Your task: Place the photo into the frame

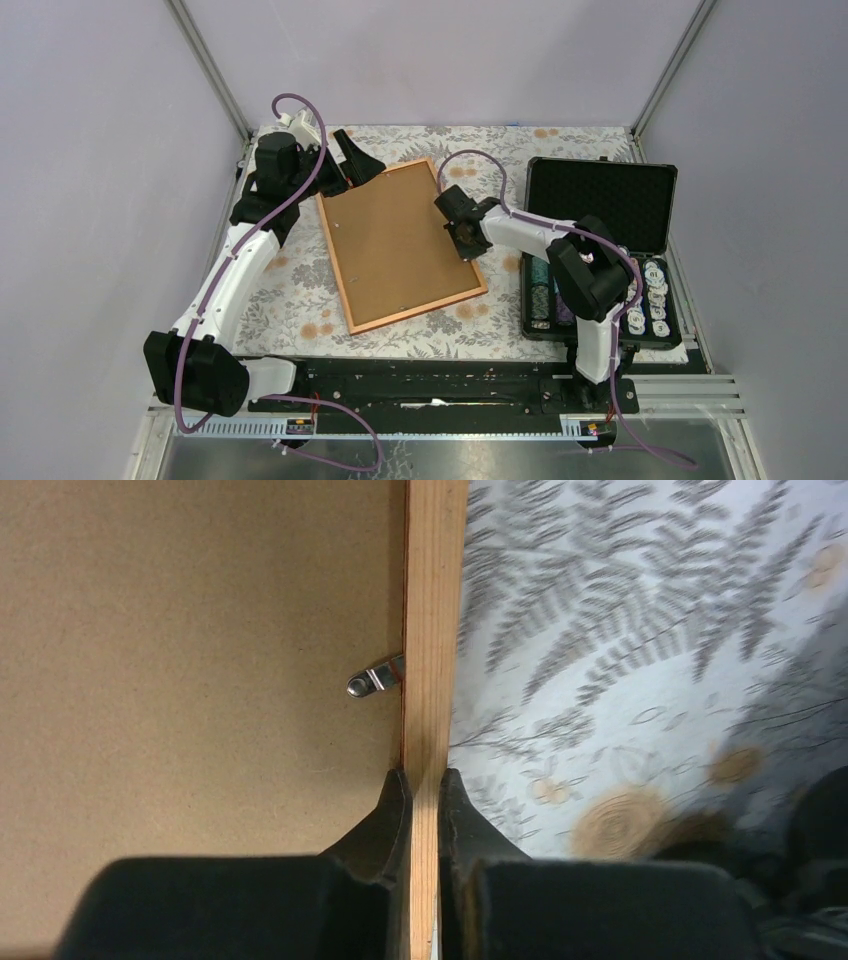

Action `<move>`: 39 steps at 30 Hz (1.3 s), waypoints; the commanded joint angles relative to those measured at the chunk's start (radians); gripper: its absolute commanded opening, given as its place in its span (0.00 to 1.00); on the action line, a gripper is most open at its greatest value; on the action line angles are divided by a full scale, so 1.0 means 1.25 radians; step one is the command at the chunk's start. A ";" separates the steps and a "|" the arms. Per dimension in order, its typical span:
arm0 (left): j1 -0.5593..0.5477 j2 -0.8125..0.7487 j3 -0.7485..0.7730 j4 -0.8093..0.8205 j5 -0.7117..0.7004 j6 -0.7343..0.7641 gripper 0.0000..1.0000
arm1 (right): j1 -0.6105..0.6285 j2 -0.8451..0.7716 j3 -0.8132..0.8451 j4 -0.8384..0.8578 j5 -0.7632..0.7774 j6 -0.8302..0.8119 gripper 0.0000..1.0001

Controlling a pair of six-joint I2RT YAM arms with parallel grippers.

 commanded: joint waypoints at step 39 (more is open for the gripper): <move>0.192 0.651 0.384 -0.115 -0.222 0.072 0.98 | 0.071 -0.341 -0.418 0.333 -0.121 0.590 0.92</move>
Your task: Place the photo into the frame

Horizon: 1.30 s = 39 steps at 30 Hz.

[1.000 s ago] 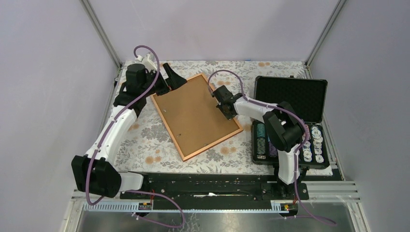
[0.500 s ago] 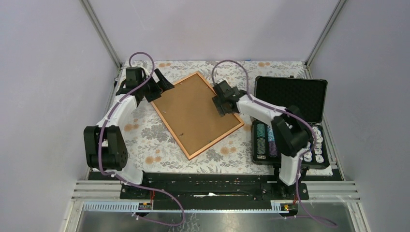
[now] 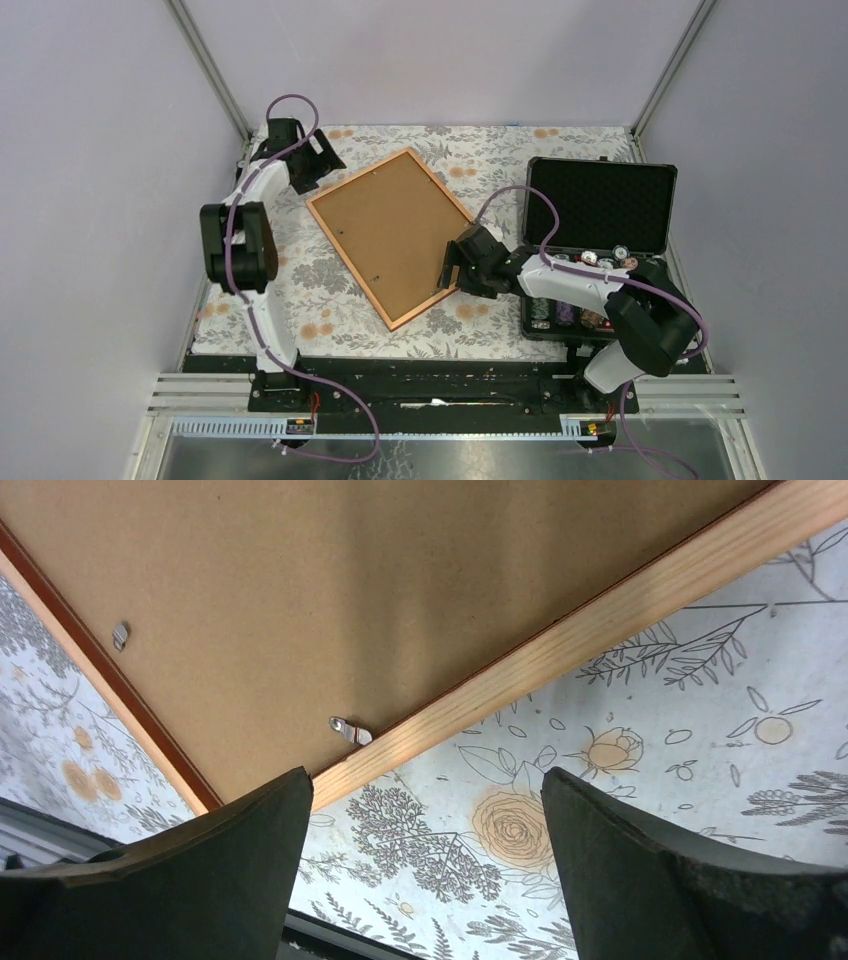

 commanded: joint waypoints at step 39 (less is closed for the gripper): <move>-0.133 -0.608 -0.930 0.263 0.237 -0.400 0.97 | -0.182 0.631 0.873 -0.220 -0.124 -0.541 1.00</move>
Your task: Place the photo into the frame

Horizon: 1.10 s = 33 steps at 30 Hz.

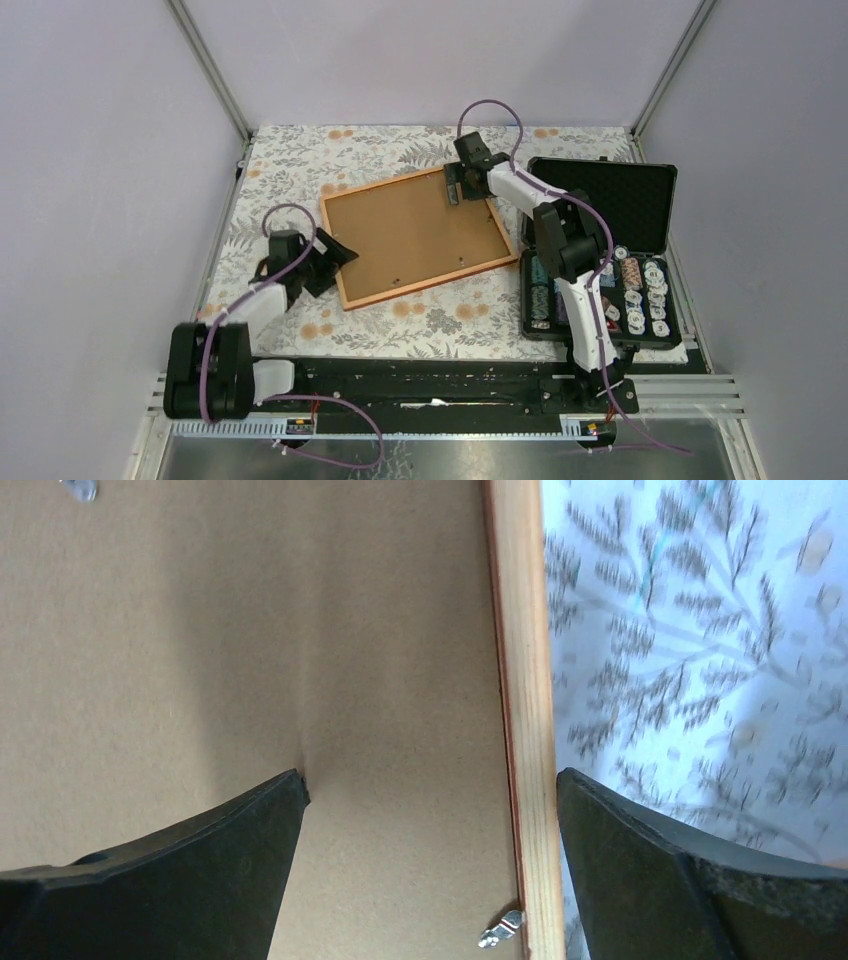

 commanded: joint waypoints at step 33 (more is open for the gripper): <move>-0.132 0.070 0.506 -0.366 -0.317 0.269 0.99 | 0.126 -0.499 -0.556 0.154 -0.115 0.461 0.95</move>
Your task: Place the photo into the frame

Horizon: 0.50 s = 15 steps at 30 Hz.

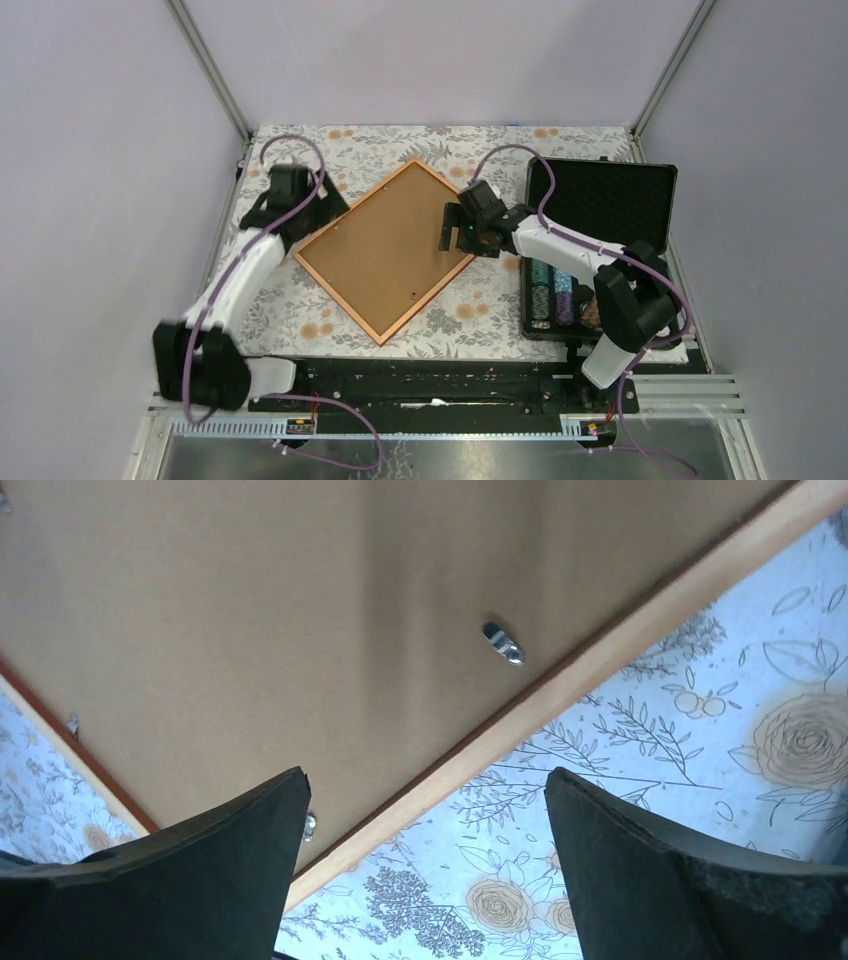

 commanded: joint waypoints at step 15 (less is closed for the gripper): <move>0.080 0.681 0.480 0.015 0.258 0.256 0.99 | -0.101 0.091 -0.082 0.183 -0.077 0.039 0.80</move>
